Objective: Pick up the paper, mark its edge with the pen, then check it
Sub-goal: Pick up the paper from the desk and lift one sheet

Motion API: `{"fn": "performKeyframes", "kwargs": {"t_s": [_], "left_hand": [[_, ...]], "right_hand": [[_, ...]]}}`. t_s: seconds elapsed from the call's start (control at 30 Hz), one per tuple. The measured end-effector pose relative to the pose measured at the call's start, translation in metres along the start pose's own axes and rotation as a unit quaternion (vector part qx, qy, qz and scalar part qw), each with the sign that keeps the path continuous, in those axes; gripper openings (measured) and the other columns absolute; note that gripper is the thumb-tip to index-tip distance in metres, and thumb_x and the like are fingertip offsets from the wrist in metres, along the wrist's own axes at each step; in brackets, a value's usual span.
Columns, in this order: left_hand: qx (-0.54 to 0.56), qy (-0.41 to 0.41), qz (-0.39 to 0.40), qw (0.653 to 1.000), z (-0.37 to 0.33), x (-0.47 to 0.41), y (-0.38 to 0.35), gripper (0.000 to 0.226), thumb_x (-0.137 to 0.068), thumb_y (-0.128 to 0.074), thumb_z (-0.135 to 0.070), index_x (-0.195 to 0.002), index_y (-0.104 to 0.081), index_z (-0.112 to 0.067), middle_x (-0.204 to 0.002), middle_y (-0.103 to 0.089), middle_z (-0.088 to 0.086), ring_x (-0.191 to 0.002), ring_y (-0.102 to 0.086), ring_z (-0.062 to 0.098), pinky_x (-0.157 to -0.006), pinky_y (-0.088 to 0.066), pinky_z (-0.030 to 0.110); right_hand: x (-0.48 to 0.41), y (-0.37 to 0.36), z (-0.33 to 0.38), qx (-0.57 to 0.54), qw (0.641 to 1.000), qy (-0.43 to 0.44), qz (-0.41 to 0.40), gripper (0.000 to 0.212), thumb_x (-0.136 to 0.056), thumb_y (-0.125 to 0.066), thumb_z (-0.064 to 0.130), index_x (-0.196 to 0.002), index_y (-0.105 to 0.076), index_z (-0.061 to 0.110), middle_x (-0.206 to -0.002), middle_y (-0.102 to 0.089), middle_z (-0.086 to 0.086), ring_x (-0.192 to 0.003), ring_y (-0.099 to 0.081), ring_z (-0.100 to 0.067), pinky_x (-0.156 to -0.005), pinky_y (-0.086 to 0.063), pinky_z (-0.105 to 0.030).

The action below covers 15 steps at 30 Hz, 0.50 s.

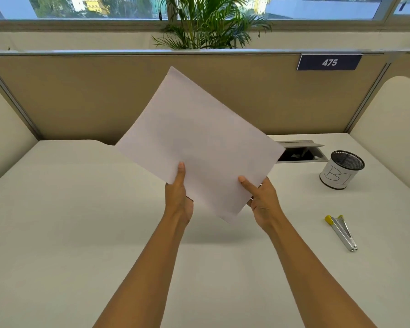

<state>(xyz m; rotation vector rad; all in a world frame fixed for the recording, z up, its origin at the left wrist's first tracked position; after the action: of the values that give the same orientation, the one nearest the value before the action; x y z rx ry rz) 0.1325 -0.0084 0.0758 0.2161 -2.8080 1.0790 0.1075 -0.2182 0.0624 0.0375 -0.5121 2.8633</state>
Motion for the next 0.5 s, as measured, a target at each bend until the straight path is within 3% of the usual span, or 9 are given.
{"fn": "performKeyframes", "kwargs": {"t_s": [0.07, 0.2, 0.37, 0.5], "left_hand": [[-0.008, 0.005, -0.023, 1.000, 0.002, 0.000, 0.007, 0.024, -0.089, -0.057, -0.026, -0.112, -0.060, -0.020, -0.104, -0.069, -0.003, -0.092, -0.068, 0.012, -0.071, -0.060, 0.027], [-0.020, -0.020, -0.085, 0.996, -0.020, -0.007, 0.045, 0.038, -0.089, -0.057, -0.014, -0.127, -0.052, -0.012, -0.117, -0.063, 0.003, -0.098, -0.063, 0.018, -0.076, -0.059, 0.031], [-0.206, 0.028, -0.100, 0.973, -0.019, -0.013, 0.095, 0.049, -0.083, -0.061, 0.000, -0.130, -0.048, -0.004, -0.131, -0.055, 0.015, -0.111, -0.056, 0.031, -0.090, -0.048, 0.037], [-0.315, 0.091, -0.072, 0.942, 0.004, -0.011, 0.115, 0.048, -0.082, -0.059, 0.004, -0.128, -0.050, -0.004, -0.129, -0.055, 0.017, -0.103, -0.056, 0.030, -0.082, -0.048, 0.037]], "right_hand": [[-0.002, 0.005, 0.002, 0.025, 1.000, 0.005, -0.008, 0.040, -0.081, -0.070, 0.014, -0.117, -0.056, 0.024, -0.108, -0.069, 0.007, -0.093, -0.068, -0.011, -0.065, -0.059, -0.024], [-0.006, 0.031, 0.008, 0.110, 0.994, 0.001, -0.012, 0.034, -0.079, -0.071, 0.015, -0.107, -0.058, 0.027, -0.104, -0.069, 0.005, -0.090, -0.068, -0.015, -0.066, -0.057, -0.028], [-0.004, 0.056, -0.001, 0.167, 0.985, -0.034, -0.006, 0.033, -0.080, -0.071, 0.014, -0.107, -0.059, 0.029, -0.105, -0.068, 0.005, -0.086, -0.067, -0.010, -0.057, -0.053, -0.017], [-0.004, 0.069, -0.020, 0.198, 0.978, -0.060, -0.022, 0.046, -0.080, -0.071, 0.015, -0.121, -0.052, 0.021, -0.117, -0.062, -0.002, -0.095, -0.063, -0.019, -0.073, -0.054, -0.030]]}}
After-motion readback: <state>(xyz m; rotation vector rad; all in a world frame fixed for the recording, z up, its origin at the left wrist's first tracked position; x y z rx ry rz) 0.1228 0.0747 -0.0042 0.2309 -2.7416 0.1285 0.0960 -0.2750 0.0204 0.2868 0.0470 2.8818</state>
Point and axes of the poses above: each hand's wrist, its own x-axis away from the middle knuckle, its own y-axis out of the back of the hand, z = x × y, the point moved 10 cm from there along -x, towards the middle knuckle
